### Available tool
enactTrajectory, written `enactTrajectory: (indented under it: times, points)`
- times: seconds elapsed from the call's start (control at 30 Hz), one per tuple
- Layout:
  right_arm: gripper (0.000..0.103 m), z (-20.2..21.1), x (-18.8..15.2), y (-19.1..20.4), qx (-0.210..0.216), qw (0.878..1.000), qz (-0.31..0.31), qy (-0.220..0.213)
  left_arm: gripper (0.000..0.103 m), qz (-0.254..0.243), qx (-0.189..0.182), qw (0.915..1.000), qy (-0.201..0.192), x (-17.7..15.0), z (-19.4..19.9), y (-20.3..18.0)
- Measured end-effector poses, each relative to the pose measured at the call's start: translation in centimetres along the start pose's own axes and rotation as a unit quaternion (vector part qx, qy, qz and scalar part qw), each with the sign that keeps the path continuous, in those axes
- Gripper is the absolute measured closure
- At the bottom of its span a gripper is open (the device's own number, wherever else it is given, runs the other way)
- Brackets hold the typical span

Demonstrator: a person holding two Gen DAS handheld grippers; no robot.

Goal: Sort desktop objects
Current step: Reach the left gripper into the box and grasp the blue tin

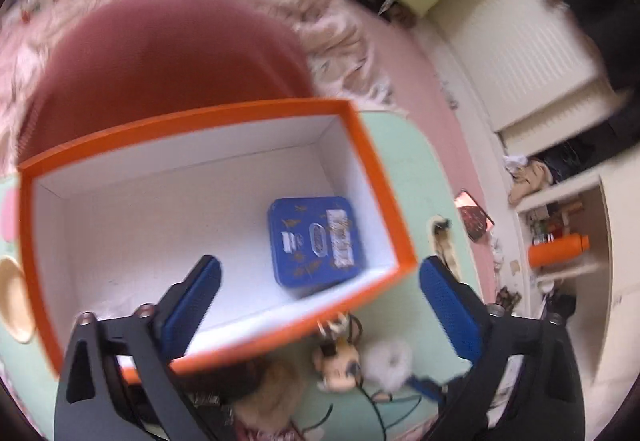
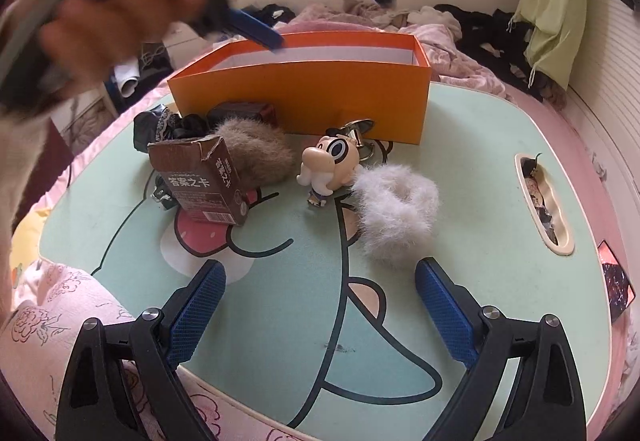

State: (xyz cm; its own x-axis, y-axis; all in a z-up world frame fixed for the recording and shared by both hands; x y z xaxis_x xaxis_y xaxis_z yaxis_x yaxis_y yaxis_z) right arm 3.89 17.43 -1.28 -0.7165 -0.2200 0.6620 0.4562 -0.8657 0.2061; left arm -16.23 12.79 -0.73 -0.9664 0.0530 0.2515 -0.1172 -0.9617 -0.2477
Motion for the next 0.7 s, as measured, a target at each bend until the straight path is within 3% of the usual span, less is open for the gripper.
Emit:
enactTrajectory:
  times: [0.1,0.17,0.2,0.47,0.5,0.6,0.63,0.7]
  points:
    - [0.007,0.0,0.0,-0.2,0.001,1.000,-0.001,-0.001,0.031,0.019,0.032,0.9989,0.030,0.9,-3.3,0.9]
    - [0.007,0.1,0.0,-0.3,0.001,1.000,-0.001,-0.002,0.035,0.026,0.034,0.9985,0.036,1.0,-4.3,1.3]
    - [0.007,0.1,0.0,-0.3,0.001,1.000,-0.002,-0.001,0.036,0.024,0.037,0.9988,0.020,1.3,-4.0,1.3]
    - [0.006,0.1,0.0,-0.3,0.003,1.000,-0.001,-0.001,0.035,-0.010,0.082,0.9966,0.002,1.5,-3.8,1.0]
    - [0.006,0.1,0.0,-0.3,0.004,1.000,-0.001,-0.002,0.035,-0.009,0.109,0.9940,-0.009,1.8,-3.4,1.8]
    - [0.006,0.2,0.0,-0.2,0.005,1.000,-0.002,-0.003,0.036,-0.028,0.262,0.9639,-0.041,2.1,-1.9,4.9]
    - [0.005,0.1,0.0,-0.2,0.005,1.000,-0.002,-0.003,0.036,-0.026,0.252,0.9666,-0.038,2.1,-1.8,5.4]
    - [0.004,0.1,-0.1,-0.1,0.006,1.000,-0.001,-0.002,0.038,0.010,0.159,0.9868,-0.031,1.7,-1.0,5.9]
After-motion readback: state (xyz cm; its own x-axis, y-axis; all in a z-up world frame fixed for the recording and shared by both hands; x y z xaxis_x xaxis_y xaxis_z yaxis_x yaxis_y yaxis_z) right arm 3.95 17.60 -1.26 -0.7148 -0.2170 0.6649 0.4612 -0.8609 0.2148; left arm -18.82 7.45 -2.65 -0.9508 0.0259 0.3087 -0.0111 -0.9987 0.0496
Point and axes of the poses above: each gripper's, at about its wrist camera, not at the fingertips, and z roughly against the way its jaws point, y to its left, x to its top, the point moved 6 cm from there along -z, roughly the way its jaws point, and after that the axes turned 10 degrees about x, right-handed, at the moved point
